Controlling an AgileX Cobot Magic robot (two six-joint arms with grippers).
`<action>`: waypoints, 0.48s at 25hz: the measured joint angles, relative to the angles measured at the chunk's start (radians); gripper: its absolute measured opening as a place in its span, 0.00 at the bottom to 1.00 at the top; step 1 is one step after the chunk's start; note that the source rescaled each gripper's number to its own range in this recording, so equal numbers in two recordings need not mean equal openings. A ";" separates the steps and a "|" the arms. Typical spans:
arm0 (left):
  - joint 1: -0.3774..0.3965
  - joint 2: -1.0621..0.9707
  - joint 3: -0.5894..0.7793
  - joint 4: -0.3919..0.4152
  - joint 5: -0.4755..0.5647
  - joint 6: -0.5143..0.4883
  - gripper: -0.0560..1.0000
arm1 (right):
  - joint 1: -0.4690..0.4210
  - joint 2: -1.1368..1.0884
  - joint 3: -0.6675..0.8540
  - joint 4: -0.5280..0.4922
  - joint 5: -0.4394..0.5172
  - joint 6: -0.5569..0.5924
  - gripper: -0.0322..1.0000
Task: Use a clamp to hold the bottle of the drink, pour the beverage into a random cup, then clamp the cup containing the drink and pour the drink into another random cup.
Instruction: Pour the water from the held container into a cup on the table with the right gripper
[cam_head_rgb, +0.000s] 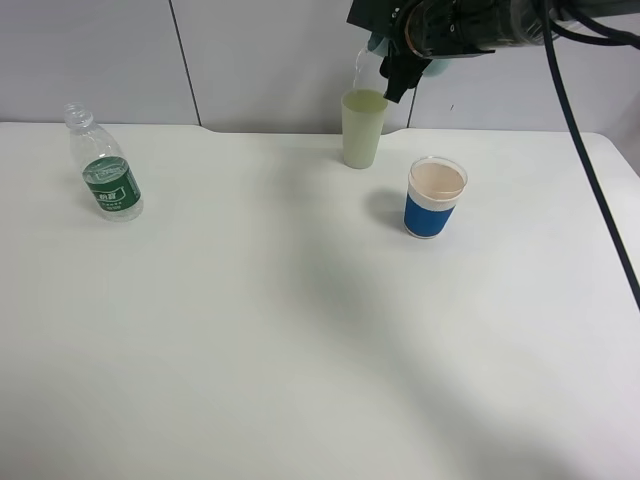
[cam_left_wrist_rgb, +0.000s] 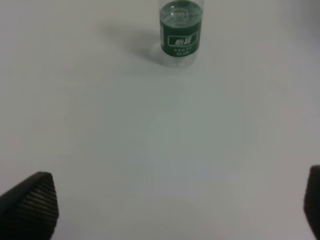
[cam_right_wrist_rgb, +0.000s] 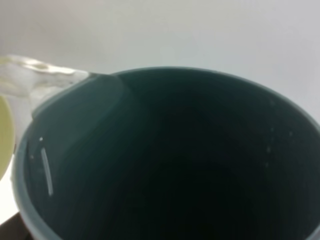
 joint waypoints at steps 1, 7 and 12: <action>0.000 0.000 0.000 0.000 0.000 0.000 1.00 | 0.000 0.000 0.000 -0.008 0.000 -0.005 0.06; 0.000 0.000 0.000 0.000 0.000 0.000 1.00 | 0.000 0.000 0.000 -0.041 0.005 -0.009 0.06; 0.000 0.000 0.000 0.000 0.000 0.000 1.00 | 0.000 0.000 0.000 -0.067 0.029 -0.010 0.06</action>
